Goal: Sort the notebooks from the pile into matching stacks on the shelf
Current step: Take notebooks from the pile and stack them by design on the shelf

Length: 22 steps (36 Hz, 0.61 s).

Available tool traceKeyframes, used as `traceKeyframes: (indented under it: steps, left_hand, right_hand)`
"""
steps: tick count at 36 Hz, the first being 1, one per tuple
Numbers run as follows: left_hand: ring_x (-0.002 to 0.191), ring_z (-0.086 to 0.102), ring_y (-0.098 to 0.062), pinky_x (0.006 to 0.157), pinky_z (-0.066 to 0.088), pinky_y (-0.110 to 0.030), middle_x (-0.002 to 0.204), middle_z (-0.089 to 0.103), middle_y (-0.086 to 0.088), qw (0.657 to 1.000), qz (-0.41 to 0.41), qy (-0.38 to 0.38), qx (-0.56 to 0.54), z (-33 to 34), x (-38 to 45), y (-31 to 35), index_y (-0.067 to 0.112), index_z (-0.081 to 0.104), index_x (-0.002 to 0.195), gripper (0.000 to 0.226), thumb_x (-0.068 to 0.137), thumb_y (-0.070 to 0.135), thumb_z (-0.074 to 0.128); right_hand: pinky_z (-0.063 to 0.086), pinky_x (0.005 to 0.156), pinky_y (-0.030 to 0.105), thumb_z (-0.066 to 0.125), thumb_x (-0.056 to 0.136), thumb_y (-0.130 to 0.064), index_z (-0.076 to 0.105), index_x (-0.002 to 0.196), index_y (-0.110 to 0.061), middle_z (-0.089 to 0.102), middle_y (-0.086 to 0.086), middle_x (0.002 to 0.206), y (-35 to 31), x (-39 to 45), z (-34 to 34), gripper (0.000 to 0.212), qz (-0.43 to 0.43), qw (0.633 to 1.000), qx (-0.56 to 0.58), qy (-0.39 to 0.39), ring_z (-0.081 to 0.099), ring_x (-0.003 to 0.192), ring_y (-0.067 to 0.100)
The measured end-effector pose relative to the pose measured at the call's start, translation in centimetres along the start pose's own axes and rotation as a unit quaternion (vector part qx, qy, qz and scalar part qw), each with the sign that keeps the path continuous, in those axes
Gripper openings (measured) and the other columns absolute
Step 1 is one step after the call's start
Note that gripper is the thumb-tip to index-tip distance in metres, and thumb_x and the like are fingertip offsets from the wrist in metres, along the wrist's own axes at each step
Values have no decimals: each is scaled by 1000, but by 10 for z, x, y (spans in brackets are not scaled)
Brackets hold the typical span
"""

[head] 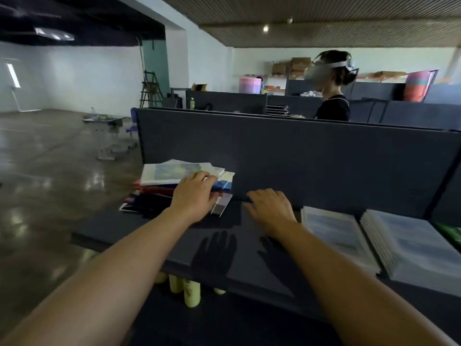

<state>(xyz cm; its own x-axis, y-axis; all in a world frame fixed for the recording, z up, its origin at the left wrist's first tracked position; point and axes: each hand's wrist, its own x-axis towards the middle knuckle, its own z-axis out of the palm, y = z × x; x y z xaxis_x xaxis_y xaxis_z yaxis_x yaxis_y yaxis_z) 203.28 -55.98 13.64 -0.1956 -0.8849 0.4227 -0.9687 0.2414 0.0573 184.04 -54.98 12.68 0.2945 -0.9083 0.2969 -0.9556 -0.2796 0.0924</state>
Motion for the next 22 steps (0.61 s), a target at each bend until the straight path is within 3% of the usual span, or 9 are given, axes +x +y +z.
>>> traceKeyframes:
  steps: [4, 8, 11, 16, 22]
  left_hand:
    - [130, 38, -25, 105, 30, -37, 142, 44, -1, 1000, -21, -19, 13, -6, 8, -38, 21, 42, 140, 47, 95, 33, 51]
    - [132, 35, -26, 107, 29, -38, 145, 41, -3, 998, -27, -48, 33, 2, 17, -62, 20, 38, 143, 52, 95, 36, 50]
    - [133, 34, -26, 108, 27, -39, 145, 40, -2, 998, -21, -52, 31, 8, 21, -72, 23, 36, 143, 52, 95, 36, 50]
    - [135, 34, -26, 111, 24, -43, 147, 41, -2, 997, -18, -64, 25, 14, 26, -81, 26, 33, 145, 54, 95, 38, 48]
    - [132, 38, -28, 108, 27, -44, 143, 46, -4, 998, -10, -56, 23, 18, 28, -79, 24, 36, 142, 50, 93, 25, 48]
  right_hand:
    - [38, 95, 36, 36, 101, -28, 45, 135, -18, 54, 5, 132, -33, 32, -2, 37, 13, 999, 31, 0, 49, 118, 26]
    - [39, 93, 38, 42, 94, -13, 29, 146, -19, 51, 8, 135, -60, 56, 5, 54, 30, 999, 13, -28, 47, 118, 29]
    - [36, 97, 39, 42, 93, -13, 22, 149, -19, 49, 9, 137, -76, 70, 8, 60, 46, 998, 7, -37, 43, 123, 30]
    - [35, 95, 39, 39, 96, -18, 29, 143, -17, 52, 12, 132, -92, 86, 10, 47, 103, 993, 46, -33, 43, 121, 31]
    - [33, 97, 40, 42, 92, -12, 34, 140, -16, 51, 11, 132, -96, 90, 8, 48, 142, 987, 75, -28, 43, 121, 29]
